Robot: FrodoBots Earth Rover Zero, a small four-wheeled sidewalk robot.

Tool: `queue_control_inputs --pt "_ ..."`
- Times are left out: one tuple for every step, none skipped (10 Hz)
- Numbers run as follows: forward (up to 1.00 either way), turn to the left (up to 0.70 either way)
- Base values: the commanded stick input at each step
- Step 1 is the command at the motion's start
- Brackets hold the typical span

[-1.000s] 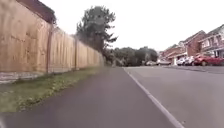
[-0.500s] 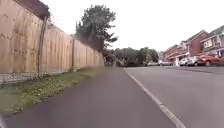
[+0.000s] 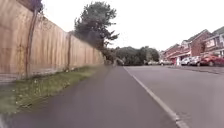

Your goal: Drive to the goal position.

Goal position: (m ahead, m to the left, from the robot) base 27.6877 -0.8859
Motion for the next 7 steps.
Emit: queue_control_inputs --pt "1.00 0.00" --pt "1.00 0.00" --pt "1.00 0.00" --pt "1.00 0.00" --pt "1.00 0.00" --pt "1.00 0.00" --pt "1.00 0.00"
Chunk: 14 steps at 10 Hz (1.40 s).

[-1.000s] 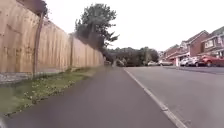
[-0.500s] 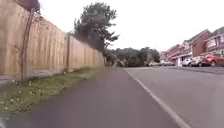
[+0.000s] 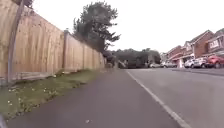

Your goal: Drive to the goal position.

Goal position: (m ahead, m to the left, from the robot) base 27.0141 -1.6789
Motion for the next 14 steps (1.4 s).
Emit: queue_control_inputs --pt "1.00 0.00" --pt "1.00 0.00" --pt "1.00 0.00" --pt "1.00 0.00" --pt "1.00 0.00" --pt "1.00 0.00" --pt "1.00 0.00" --pt "1.00 0.00" --pt "1.00 0.00" --pt "1.00 0.00" --pt "1.00 0.00" --pt "1.00 0.00" --pt "1.00 0.00" --pt "1.00 0.00"
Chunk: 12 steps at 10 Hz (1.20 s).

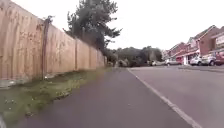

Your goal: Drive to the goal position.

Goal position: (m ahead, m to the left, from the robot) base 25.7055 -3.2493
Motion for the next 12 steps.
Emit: queue_control_inputs --pt "1.00 0.00" --pt "1.00 0.00" --pt "1.00 0.00" --pt "1.00 0.00" --pt "1.00 0.00" --pt "1.00 0.00" --pt "1.00 0.00" --pt "1.00 0.00" --pt "1.00 0.00" --pt "1.00 0.00" --pt "1.00 0.00" --pt "1.00 0.00"
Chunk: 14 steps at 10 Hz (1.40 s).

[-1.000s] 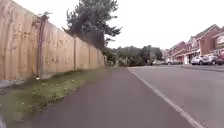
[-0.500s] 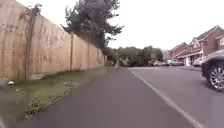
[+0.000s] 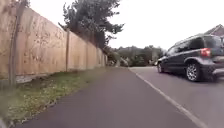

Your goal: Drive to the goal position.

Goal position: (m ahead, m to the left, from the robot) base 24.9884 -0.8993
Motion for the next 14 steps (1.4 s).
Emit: queue_control_inputs --pt "1.00 0.00" --pt "1.00 -0.10" --pt "1.00 -0.32" --pt "1.00 -0.39" --pt "1.00 -0.40" --pt "1.00 0.00" --pt "1.00 0.00" --pt "1.00 0.00" --pt "1.00 0.00" --pt "1.00 0.00" --pt "1.00 0.00" --pt "1.00 0.00" --pt "1.00 0.00" --pt "1.00 0.00"
